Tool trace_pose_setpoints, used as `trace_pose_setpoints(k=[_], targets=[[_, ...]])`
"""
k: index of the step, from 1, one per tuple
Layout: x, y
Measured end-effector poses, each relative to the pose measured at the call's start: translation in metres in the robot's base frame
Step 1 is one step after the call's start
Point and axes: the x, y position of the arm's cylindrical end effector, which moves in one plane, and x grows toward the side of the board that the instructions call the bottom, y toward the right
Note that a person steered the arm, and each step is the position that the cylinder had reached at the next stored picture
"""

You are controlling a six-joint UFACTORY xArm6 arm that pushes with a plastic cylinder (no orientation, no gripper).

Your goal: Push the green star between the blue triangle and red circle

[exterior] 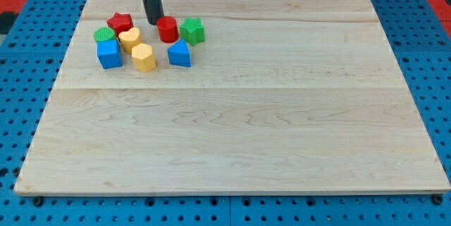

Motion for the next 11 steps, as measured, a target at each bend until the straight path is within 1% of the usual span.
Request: trace_pose_setpoints(k=[1,2,3,5,6,7,8,9,10,11], targets=[[-0.025,0.019],[-0.011,0.057],[-0.003,0.083],[0.015,0.087],[0.015,0.087],[0.019,0.081],[0.019,0.060],[0.019,0.058],[0.019,0.068],[0.016,0.109]])
